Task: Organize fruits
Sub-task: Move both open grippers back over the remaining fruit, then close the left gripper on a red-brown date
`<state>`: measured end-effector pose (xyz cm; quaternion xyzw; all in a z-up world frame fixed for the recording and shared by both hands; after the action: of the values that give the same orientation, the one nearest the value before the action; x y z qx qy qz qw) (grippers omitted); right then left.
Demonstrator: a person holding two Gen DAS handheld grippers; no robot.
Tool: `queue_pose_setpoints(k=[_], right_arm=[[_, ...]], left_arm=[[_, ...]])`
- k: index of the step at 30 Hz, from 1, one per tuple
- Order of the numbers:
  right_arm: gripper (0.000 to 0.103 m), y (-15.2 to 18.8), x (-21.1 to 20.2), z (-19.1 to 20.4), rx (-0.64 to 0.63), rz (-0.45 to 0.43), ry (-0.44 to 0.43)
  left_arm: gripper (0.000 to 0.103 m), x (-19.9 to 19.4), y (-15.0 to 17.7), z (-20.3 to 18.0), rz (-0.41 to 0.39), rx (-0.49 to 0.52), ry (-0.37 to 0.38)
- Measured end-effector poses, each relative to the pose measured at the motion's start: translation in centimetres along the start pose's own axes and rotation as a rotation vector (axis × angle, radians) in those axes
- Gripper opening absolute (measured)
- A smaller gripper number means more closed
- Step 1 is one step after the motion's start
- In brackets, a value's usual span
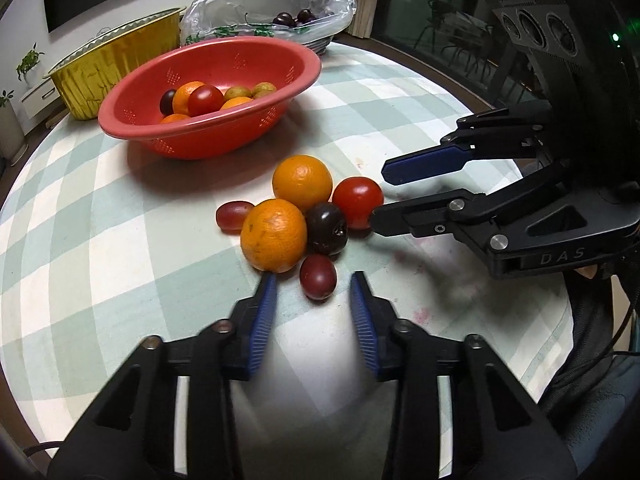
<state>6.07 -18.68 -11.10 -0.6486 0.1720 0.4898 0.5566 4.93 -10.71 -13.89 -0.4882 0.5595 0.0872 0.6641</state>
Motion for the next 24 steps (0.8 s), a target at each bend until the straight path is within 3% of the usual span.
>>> queue_pose_setpoints(k=[19,24], right_arm=[[0.042,-0.19,-0.45,0.03,-0.011,-0.014,0.01],[0.042,-0.4,-0.44,0.29,-0.022,-0.018,0.004]], left_arm=[[0.028,0.15,-0.04,-0.81,-0.007,0.01,-0.016],[0.017,0.05,-0.08,-0.2,-0.016,-0.01,-0.016]])
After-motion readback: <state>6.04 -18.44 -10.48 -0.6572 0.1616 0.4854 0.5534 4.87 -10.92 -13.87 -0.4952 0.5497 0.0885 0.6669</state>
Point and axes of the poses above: each gripper's, at about its wrist camera, not at the fingertips, and x roughly the way its jaws point, z to its left, y to its underside, the point moved 6 cm from there along x, roughly the way its jaws point, and after that the axes turned 1 degree about y, right-handed, at the moved point
